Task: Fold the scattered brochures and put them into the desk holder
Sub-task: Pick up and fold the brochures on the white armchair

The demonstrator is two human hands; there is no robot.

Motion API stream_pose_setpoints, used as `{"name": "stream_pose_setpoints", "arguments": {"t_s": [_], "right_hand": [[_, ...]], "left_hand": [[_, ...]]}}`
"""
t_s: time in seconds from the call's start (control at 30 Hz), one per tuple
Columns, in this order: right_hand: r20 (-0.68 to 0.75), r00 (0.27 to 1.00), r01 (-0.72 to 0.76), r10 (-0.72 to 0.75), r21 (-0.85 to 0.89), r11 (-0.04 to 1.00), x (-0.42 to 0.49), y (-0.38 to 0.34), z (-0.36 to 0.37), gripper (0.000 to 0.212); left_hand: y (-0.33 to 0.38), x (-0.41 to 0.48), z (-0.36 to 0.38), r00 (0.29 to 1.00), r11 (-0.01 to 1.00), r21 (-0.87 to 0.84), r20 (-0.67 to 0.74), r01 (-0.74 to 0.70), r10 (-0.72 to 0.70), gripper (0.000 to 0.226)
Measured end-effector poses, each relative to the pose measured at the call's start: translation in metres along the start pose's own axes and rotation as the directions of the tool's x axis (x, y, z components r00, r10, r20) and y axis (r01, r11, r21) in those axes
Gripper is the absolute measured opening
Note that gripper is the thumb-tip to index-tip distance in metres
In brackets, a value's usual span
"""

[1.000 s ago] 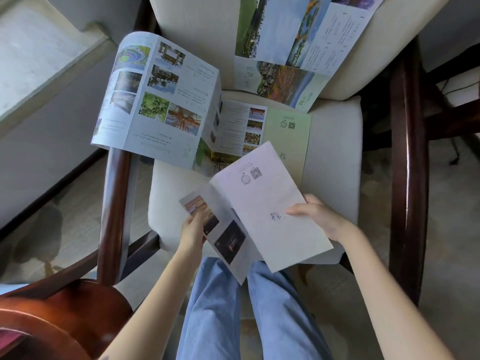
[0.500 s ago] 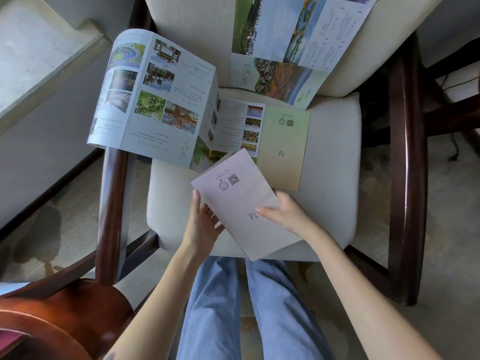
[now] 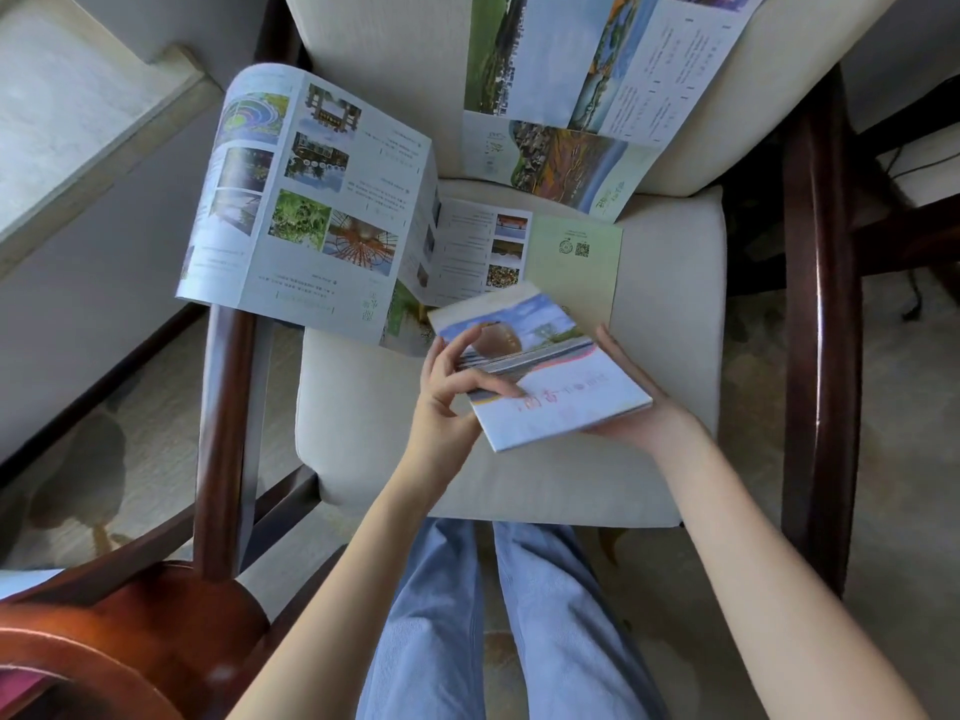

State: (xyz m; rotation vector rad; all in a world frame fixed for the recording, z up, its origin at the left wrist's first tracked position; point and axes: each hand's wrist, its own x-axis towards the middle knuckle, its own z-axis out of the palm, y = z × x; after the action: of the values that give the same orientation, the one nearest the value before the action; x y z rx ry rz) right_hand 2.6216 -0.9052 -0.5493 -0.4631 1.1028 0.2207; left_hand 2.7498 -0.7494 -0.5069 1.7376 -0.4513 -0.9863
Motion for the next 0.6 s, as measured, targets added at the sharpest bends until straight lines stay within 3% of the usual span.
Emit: {"name": "stream_pose_setpoints", "arguments": {"t_s": [0.1, 0.2, 0.3, 0.47, 0.53, 0.6], "right_hand": [[0.042, 0.996, 0.085, -0.078, -0.187, 0.979, -0.006, -0.014, -0.002, 0.038], [-0.052, 0.964, 0.247, -0.261, -0.183, 0.951, -0.008, -0.023, -0.003, 0.024], [-0.044, 0.95, 0.296, -0.31, -0.201, 0.934, -0.015, -0.03, -0.004, 0.024], [0.008, 0.933, 0.348, -0.36, -0.28, 0.895, -0.02, -0.042, 0.0, 0.016], [0.01, 0.922, 0.373, -0.387, -0.297, 0.879, -0.021, -0.048, 0.005, 0.019], [0.007, 0.91, 0.393, -0.414, -0.329, 0.859, -0.021, -0.054, 0.008, 0.02]], "left_hand": [[0.007, 0.0, 0.005, 0.995, 0.989, 0.106, 0.011, -0.103, 0.103, 0.035], [0.009, -0.001, 0.004, 0.982, 0.982, 0.03, -0.021, -0.186, 0.187, 0.022], [0.016, -0.001, 0.005, 0.966, 0.964, 0.069, -0.027, -0.256, 0.258, 0.005], [0.02, 0.004, 0.004, 0.953, 0.937, 0.21, -0.062, -0.279, 0.298, 0.011], [0.019, 0.004, 0.003, 0.947, 0.961, 0.123, -0.175, -0.249, 0.268, 0.03], [0.022, 0.004, 0.001, 0.915, 0.988, -0.082, -0.395, -0.128, 0.086, 0.049]]}}
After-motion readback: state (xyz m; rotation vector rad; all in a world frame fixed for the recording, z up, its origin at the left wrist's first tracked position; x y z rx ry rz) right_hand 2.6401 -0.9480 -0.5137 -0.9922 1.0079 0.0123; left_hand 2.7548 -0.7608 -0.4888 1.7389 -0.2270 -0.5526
